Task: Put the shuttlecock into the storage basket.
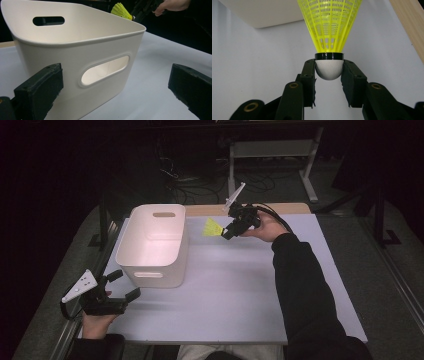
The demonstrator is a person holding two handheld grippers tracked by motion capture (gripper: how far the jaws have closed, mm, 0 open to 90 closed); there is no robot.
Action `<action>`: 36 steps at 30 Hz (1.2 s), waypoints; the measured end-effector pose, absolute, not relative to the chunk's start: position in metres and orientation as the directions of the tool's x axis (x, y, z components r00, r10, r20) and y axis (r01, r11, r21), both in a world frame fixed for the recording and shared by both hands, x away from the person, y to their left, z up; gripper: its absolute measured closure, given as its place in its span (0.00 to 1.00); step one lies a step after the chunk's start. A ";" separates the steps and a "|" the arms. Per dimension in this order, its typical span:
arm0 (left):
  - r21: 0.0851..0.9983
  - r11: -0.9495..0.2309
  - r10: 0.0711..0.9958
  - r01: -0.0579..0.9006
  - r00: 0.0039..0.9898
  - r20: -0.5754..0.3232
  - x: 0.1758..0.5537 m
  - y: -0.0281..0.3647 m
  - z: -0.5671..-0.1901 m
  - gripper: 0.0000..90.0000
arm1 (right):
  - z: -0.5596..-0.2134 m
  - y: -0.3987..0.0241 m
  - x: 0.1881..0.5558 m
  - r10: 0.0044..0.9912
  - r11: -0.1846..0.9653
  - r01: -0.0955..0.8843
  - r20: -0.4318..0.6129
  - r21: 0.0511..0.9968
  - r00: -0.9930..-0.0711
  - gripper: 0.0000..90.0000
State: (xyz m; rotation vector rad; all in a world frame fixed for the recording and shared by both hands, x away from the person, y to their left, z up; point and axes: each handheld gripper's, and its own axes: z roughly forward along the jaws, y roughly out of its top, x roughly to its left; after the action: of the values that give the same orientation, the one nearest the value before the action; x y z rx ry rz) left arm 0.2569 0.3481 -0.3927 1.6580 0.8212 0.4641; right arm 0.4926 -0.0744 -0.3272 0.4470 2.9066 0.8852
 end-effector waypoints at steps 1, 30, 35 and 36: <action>0.960 -0.084 0.727 0.268 0.675 -0.125 0.257 0.348 -0.393 0.00 | -0.326 -0.075 0.492 0.302 0.789 0.260 0.017 0.557 -0.953 0.70; 0.960 -0.080 0.731 0.268 0.671 -0.126 0.257 0.348 -0.393 0.00 | -0.294 -0.078 0.460 0.257 0.773 0.202 -0.006 0.602 -0.966 0.70; 0.960 -0.081 0.731 0.269 0.670 -0.126 0.257 0.348 -0.393 0.00 | -0.287 -0.080 0.455 0.258 0.764 0.199 -0.007 0.613 -0.966 0.70; 0.960 -0.083 0.731 0.268 0.671 -0.124 0.257 0.348 -0.393 0.00 | -0.286 -0.081 0.455 0.256 0.764 0.198 -0.008 0.614 -0.967 0.70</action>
State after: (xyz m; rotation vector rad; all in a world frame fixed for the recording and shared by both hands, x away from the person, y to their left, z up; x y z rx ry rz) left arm 0.2571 0.3482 -0.3927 1.6561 0.8257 0.4685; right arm 0.4548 -0.0806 -0.2858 0.3693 2.8645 0.9820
